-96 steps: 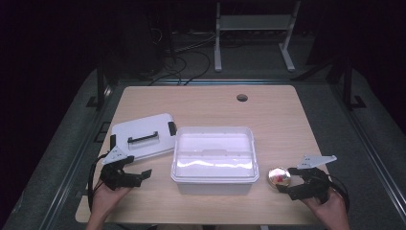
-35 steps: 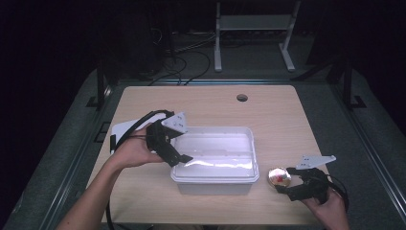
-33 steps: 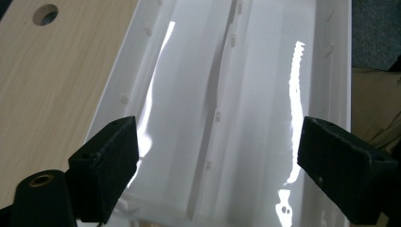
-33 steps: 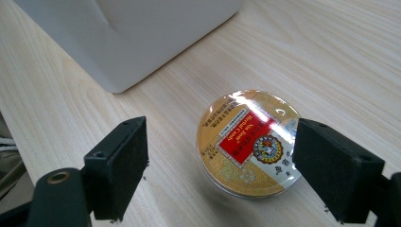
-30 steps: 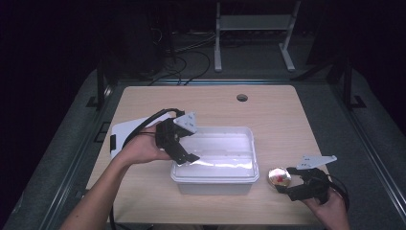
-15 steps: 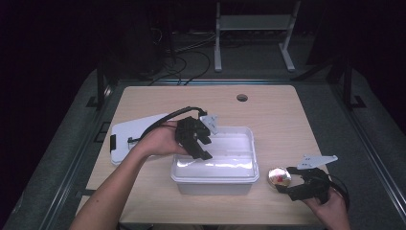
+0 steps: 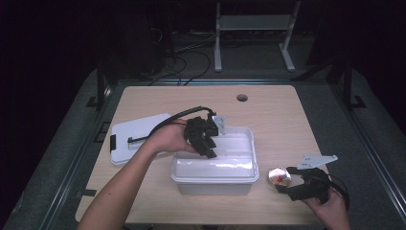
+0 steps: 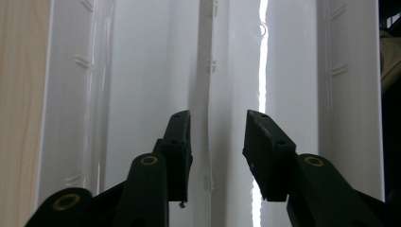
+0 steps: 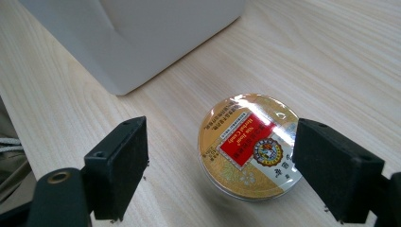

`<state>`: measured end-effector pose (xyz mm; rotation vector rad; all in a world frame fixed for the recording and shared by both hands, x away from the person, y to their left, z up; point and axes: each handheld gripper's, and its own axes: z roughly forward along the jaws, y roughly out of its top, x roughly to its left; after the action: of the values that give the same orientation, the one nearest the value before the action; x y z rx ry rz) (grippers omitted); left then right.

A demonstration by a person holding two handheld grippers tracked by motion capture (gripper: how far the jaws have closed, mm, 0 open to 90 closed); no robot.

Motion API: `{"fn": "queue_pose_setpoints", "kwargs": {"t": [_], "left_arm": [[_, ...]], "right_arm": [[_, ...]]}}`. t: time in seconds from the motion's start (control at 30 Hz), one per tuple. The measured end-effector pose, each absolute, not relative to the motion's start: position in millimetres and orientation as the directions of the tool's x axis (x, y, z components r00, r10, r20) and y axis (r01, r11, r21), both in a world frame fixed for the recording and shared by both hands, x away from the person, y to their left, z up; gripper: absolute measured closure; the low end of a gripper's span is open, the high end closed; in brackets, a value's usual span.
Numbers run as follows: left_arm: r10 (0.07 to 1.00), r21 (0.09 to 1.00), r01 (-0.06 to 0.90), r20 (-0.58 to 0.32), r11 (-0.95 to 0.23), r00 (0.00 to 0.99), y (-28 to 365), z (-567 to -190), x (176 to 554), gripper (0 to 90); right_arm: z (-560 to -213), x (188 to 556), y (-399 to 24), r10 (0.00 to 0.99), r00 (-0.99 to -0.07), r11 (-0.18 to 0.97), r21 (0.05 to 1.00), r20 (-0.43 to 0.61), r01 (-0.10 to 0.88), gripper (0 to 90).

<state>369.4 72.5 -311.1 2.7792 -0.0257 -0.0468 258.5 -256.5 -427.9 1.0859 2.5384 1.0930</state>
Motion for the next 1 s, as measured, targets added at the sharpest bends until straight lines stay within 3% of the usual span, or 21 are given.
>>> {"fn": "queue_pose_setpoints", "kwargs": {"t": [0.63,1.0], "left_arm": [[-0.017,0.315,0.007,-0.073,-0.949,0.997,63.4,-320.7,378.2,87.7],[-0.022,0.317,0.008,-0.091,-0.948,0.996,63.9,-319.6,380.3,89.2]], "right_arm": [[-427.6,258.3,-257.2,0.683,-0.72,0.464,0.69,0.12,0.555,18.5],[-428.2,259.0,-256.8,0.682,-0.721,0.466,0.687,0.123,0.558,18.5]]}}
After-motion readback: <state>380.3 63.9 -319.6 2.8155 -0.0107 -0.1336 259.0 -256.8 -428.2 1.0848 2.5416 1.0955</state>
